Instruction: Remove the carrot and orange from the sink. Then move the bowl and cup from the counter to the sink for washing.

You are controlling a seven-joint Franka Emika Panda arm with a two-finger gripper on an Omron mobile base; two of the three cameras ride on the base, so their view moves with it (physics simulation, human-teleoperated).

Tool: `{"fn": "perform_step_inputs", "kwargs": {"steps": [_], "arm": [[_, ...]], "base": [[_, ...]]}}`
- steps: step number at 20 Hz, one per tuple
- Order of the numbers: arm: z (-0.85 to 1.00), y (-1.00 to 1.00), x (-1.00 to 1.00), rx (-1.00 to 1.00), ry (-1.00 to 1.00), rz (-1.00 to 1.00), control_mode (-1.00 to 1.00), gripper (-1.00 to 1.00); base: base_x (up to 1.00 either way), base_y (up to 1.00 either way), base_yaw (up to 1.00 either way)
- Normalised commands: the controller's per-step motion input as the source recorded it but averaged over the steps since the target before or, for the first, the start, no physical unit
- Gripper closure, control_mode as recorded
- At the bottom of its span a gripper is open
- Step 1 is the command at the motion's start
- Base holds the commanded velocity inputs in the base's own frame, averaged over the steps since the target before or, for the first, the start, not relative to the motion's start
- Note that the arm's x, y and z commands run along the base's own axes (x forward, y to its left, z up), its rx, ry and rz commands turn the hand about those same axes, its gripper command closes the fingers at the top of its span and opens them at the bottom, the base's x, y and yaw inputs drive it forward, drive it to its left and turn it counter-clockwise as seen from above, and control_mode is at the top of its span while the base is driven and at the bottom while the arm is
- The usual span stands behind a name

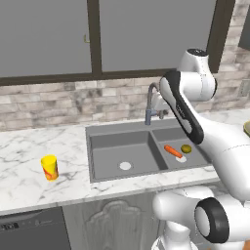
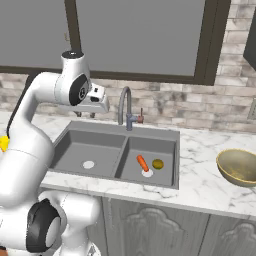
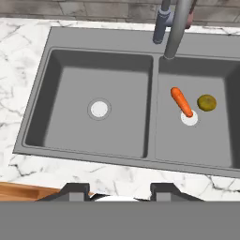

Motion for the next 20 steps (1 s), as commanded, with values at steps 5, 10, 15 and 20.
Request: {"fn": "perform_step_inputs", "kwargs": {"steps": [5,10,15,20], "arm": [[0.0,0.0,-0.18,0.0,-0.03,0.0,-1.0,-1.0],[0.0,-0.03,-0.29,0.0,-0.09,0.0,-1.0,-1.0],[0.0,-0.15,-0.28,0.02,0.0,0.0,-1.0,-1.0],[0.0,-0.23,-0.25,0.01,0.0,0.0,-1.0,-1.0]], "base": [[0.0,0.0,0.0],[0.0,0.0,0.0],[0.0,0.0,0.0],[0.0,0.0,0.0]]}}
